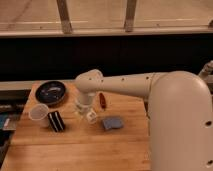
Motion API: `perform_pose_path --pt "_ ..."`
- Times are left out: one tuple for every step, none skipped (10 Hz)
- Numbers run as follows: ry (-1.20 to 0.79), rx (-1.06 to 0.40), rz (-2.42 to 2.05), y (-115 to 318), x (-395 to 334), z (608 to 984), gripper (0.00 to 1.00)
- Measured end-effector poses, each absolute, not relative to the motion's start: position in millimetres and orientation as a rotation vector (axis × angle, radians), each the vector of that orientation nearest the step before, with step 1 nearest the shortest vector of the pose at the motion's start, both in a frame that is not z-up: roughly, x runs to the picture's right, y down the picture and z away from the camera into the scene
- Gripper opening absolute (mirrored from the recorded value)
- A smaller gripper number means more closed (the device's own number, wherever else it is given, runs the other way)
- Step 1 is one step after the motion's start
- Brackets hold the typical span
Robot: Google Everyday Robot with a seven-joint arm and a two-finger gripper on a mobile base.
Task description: Knock the eraser over
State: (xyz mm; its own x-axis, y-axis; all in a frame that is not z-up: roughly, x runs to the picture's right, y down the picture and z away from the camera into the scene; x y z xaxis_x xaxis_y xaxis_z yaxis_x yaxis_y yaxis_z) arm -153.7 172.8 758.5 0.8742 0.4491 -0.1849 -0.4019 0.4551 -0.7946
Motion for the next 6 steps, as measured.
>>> perform_pose_path --pt "-0.060 -0.980 0.487 183.5 -165.0 751.5 0.00" --pt "-0.074 -0.998 0.447 195.7 -178.9 743.6 0.00" --pt "-0.095 -1.018 0.391 210.3 -198.3 733.3 0.00" --pt "-0.111 -1.031 0.354 218.8 -211.2 726.5 0.00" --pt "-0.127 -1.042 0.315 227.0 -224.6 720.4 0.00" --pt "-0.146 -1.057 0.267 234.5 -241.2 716.2 0.00"
